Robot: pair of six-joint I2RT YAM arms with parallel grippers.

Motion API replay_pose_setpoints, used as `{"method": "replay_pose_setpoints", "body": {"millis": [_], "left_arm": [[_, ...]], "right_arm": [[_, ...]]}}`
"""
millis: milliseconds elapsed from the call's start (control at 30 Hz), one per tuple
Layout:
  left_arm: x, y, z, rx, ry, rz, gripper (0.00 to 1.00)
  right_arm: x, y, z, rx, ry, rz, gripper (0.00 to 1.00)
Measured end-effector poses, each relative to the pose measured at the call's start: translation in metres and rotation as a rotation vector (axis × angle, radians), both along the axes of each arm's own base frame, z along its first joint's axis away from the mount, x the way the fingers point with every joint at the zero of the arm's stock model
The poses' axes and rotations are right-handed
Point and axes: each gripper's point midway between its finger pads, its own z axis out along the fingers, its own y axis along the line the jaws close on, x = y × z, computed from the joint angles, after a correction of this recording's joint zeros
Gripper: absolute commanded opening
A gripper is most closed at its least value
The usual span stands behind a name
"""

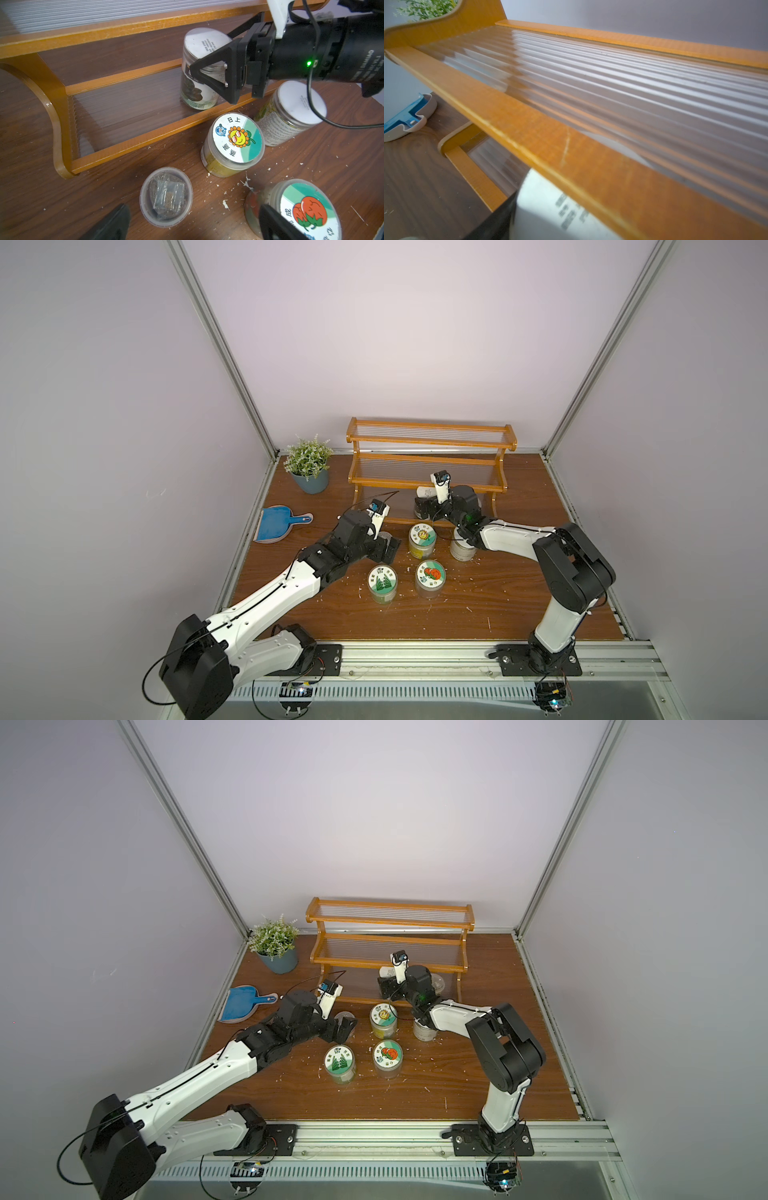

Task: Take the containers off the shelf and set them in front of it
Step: 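Pick up a container from the shelf.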

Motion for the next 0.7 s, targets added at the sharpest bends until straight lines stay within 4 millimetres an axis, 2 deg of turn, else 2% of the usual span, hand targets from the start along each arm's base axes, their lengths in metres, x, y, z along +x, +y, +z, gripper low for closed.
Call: {"method": "replay_pose_setpoints", "body": {"millis": [200,400,700], "left_arm": [[0.000,0.000,-0.003,0.006,0.006,0.000,1.00],[0.001,0.000,-0.003,0.008,0.007,0.000,1.00],[0.001,0.000,-0.005,0.011,0.011,0.000,1.00]], "right_arm": [[0.010,-0.007,-0.010,-0.021,-0.007,-0.013,0.87],[0.013,-0.007,-0.015,-0.034,-0.011,-0.010,0.98],[0.011,-0.009,-0.021,-0.089,-0.015,0.009,0.99]]}}
